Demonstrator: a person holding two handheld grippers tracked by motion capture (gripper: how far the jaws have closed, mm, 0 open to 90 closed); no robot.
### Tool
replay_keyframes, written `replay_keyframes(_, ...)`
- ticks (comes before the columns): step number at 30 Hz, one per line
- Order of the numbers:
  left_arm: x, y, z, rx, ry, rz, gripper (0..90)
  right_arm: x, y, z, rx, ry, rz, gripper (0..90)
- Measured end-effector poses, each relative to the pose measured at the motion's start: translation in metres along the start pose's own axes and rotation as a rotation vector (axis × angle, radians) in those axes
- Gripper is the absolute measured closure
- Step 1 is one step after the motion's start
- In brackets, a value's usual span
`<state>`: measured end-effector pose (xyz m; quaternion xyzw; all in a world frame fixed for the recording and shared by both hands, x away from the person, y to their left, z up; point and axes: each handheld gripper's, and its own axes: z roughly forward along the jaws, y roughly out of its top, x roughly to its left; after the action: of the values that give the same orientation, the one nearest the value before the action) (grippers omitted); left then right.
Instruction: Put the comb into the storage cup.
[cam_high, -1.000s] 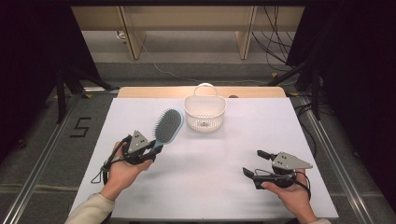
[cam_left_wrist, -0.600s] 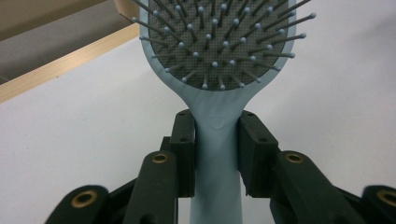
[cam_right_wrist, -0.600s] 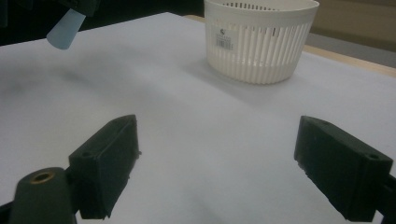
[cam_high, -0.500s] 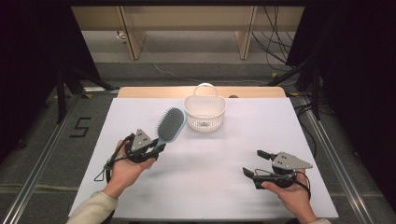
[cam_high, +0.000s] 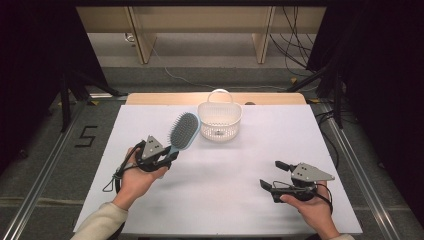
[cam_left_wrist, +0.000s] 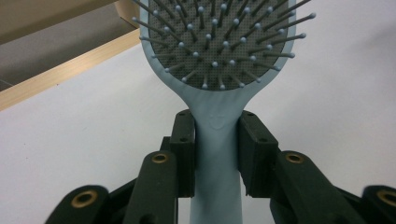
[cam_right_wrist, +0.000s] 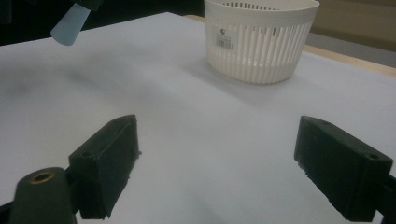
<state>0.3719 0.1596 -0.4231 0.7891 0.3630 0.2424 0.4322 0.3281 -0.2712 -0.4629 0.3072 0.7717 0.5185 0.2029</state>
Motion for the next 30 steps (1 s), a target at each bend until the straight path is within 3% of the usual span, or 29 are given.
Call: replay_keyframes(30,-0.0005,0.0101,0.0045,-0.013,-0.002,0.005,69.6,-0.0002,-0.0001,0.0,-0.001,0.0,-0.002,14.7)
